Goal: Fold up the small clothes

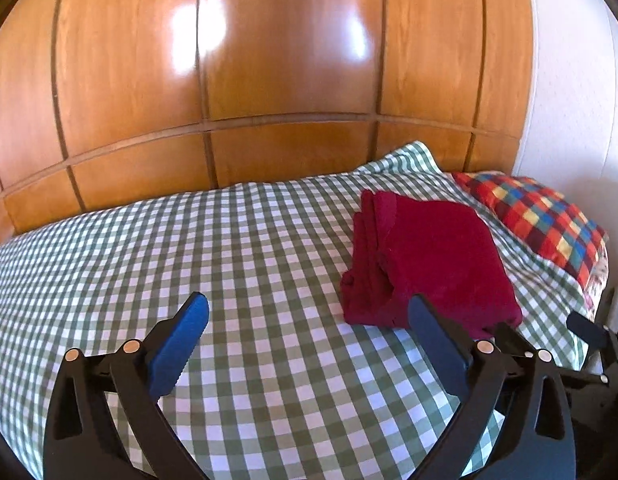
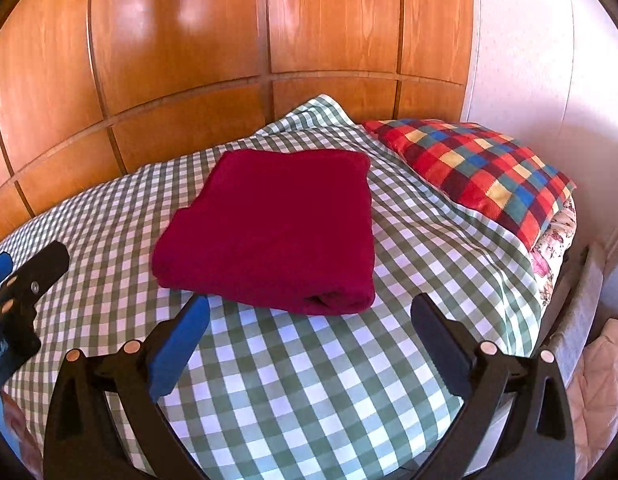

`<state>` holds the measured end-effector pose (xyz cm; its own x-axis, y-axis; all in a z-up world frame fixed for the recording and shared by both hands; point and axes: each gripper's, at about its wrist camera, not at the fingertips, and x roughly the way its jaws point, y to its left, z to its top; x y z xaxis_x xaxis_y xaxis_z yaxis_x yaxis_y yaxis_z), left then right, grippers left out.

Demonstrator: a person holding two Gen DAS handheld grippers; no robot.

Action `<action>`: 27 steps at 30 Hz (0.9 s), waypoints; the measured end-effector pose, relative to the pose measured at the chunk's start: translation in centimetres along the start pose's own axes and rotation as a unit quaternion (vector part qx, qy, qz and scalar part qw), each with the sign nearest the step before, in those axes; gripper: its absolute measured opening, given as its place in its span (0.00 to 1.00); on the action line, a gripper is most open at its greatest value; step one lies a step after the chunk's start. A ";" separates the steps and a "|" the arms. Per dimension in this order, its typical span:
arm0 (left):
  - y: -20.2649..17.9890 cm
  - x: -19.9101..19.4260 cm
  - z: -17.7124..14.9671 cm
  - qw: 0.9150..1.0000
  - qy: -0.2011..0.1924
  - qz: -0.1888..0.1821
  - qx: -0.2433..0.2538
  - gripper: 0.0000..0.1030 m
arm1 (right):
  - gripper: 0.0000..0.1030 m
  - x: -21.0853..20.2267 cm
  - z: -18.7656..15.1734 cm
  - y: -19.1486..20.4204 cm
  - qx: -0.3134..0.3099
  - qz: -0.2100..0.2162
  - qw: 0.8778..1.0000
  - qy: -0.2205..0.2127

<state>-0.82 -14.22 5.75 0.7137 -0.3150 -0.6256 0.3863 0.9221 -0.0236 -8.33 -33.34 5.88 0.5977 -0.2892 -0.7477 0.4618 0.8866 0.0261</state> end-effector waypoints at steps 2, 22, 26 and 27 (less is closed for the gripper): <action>0.1 -0.2 0.1 1.000 -0.004 0.000 -0.002 0.96 | 0.98 -0.2 0.1 0.1 -0.002 0.003 1.000 -0.004; 0.1 -1.2 0.6 1.000 -0.024 -0.012 -0.007 0.96 | 0.98 -2.9 1.7 -1.4 0.023 -0.012 0.997 -0.073; 0.1 -1.7 0.8 0.999 -0.031 -0.017 -0.008 0.96 | 0.98 -3.0 1.8 -1.2 0.015 -0.011 0.997 -0.076; 0.1 -1.7 0.8 0.999 -0.032 -0.017 -0.008 0.96 | 0.98 -3.1 1.8 -1.2 0.014 -0.010 0.997 -0.075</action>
<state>-1.56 -13.80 7.48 0.7359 -0.3602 -0.5734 0.4030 0.9134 -0.0565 -9.55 -34.14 9.31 0.6791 -0.3588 -0.6404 0.4911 0.8705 0.0332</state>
